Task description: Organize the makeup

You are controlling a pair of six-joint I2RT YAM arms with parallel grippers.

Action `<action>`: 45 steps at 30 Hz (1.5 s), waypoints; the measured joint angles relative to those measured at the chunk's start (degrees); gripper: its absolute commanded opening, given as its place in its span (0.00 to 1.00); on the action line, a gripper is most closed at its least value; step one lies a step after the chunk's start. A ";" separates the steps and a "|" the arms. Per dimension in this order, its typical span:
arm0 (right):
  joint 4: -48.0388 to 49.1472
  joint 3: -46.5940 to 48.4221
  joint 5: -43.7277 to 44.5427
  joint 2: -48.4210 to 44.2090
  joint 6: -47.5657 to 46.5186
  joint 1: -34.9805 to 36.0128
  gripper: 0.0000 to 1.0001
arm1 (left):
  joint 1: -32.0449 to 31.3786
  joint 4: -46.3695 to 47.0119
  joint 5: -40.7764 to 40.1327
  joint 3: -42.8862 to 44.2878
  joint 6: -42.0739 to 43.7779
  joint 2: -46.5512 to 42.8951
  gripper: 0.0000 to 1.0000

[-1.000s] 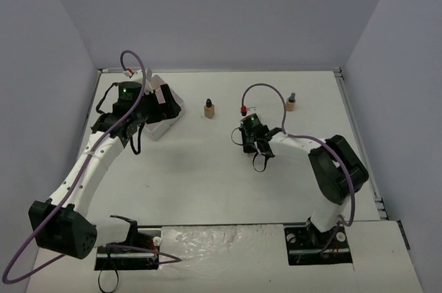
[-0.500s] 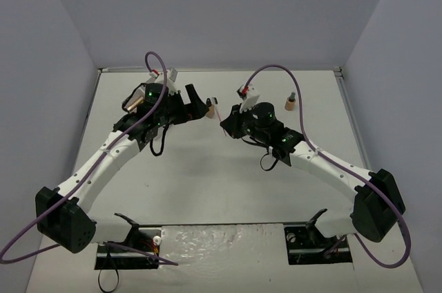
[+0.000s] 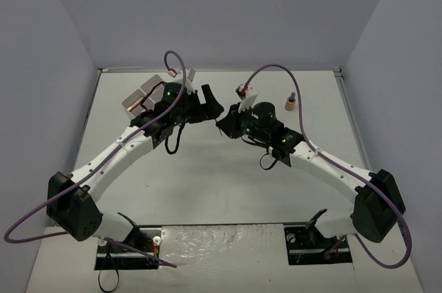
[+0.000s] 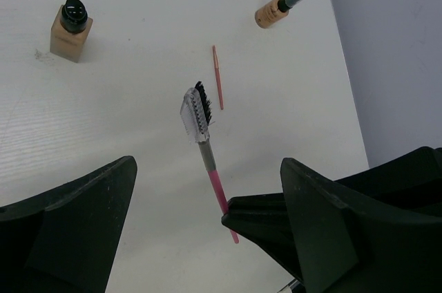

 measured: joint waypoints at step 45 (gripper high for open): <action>-9.89 -3.62 10.25 -7.74 -4.91 -3.77 1.00 | 17.49 0.27 -2.97 5.03 34.41 4.89 0.00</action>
